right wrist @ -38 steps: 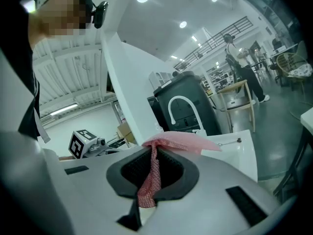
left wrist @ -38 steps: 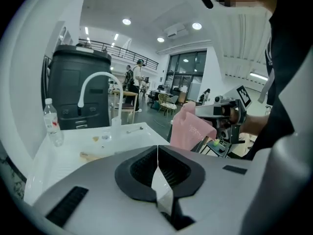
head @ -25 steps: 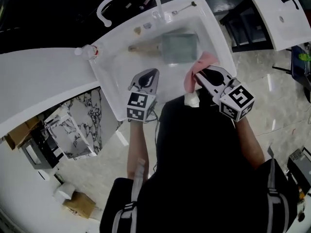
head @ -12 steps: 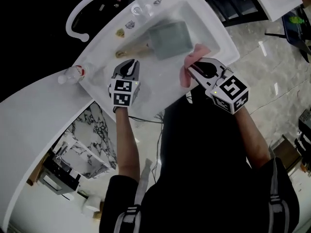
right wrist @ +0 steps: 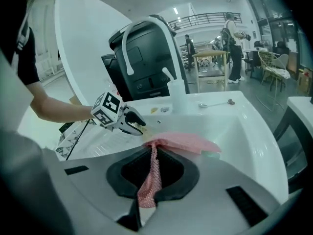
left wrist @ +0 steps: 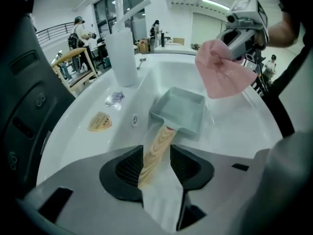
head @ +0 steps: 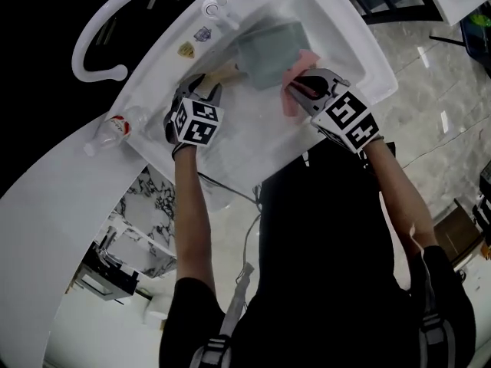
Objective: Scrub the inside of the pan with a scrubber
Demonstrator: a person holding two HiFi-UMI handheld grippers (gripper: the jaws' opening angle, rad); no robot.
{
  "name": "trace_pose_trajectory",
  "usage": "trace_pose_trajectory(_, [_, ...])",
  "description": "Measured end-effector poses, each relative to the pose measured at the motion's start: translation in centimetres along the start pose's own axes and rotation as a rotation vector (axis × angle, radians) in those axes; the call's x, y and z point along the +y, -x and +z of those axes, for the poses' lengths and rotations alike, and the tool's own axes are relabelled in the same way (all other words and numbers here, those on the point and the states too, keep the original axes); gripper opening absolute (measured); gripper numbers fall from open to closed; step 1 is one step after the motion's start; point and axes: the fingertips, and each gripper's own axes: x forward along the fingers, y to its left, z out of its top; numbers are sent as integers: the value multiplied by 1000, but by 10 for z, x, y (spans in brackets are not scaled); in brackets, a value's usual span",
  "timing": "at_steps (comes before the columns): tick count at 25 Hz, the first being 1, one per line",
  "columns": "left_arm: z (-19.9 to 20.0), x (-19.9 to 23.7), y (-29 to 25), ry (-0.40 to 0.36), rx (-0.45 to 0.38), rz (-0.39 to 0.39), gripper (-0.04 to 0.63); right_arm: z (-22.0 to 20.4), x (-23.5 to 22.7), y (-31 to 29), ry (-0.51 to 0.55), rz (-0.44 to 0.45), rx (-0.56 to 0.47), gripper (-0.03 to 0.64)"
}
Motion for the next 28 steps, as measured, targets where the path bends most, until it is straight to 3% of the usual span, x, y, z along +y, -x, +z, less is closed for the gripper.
trace_pose_trajectory(3, [-6,-1,-9,-54,47,-10,181,-6,-3,-25,21,19,48,38])
trace_pose_trajectory(7, [-10,3,-16,-60,77,-9,198,-12,-11,-56,38,32,92,38])
trace_pose_trajectory(15, [-11,11,-21,35,62,8,198,-40,-36,-120,96,48,212,38])
trace_pose_trajectory(28, [-12,12,-22,56,74,14,206,-81,-28,-179,221,106,324,40])
